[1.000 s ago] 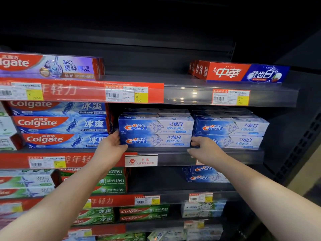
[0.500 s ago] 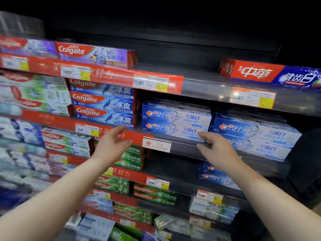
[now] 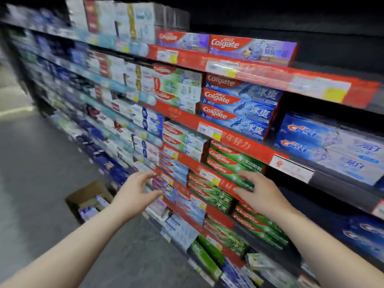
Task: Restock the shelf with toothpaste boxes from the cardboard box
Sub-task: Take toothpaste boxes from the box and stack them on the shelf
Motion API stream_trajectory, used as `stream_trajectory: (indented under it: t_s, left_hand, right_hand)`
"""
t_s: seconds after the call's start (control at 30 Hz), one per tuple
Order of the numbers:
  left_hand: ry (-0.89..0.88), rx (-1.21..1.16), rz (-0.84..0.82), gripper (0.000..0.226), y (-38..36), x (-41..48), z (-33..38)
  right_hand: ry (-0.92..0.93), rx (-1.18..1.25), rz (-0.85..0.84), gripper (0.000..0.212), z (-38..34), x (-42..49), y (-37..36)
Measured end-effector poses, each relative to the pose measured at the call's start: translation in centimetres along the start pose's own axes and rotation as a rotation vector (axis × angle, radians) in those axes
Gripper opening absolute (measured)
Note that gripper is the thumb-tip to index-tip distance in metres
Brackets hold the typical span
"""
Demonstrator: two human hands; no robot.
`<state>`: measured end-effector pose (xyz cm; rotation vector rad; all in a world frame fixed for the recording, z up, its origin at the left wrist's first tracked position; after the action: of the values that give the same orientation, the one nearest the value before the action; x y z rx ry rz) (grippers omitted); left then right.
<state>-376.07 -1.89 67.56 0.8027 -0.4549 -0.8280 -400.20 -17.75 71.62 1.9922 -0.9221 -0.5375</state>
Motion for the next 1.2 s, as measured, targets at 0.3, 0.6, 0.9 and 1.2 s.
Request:
stream_trajectory:
  t_s: [0.3,0.6,0.9,1.2]
  left_hand:
    - [0.214,0.033,0.012,0.058,11.2,-0.3,-20.9]
    - [0.463,0.024,0.007,0.054,20.5,-3.2,-37.8]
    - [0.628,0.037,0.012,0.058,23.1,-1.4,-48.2]
    - [0.653,0.104,-0.076,0.059,26.0,15.3,-58.9]
  right_hand:
    - [0.096,-0.064,-0.161,0.052,-17.0,8.0,-14.9]
    - [0.151,-0.014,-0.391,0.051,-31.0,13.5,-30.0]
    - [0.169,-0.042,-0.511,0.051,-38.2,21.4,-40.3]
    - [0.081,0.056,-0.62,0.052,-42.9,36.6,-51.4]
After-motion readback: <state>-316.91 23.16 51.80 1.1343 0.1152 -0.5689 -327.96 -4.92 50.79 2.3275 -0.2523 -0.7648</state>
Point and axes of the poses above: each hand's wrist, its own x-axis towards the middle knuckle, its own y-axis out of the back of the hand, z = x × y, the point moved 5 cm from there along x, towards the middle knuckle, and after that the axes turned 1 degree about -z, right-handed, at the moved point
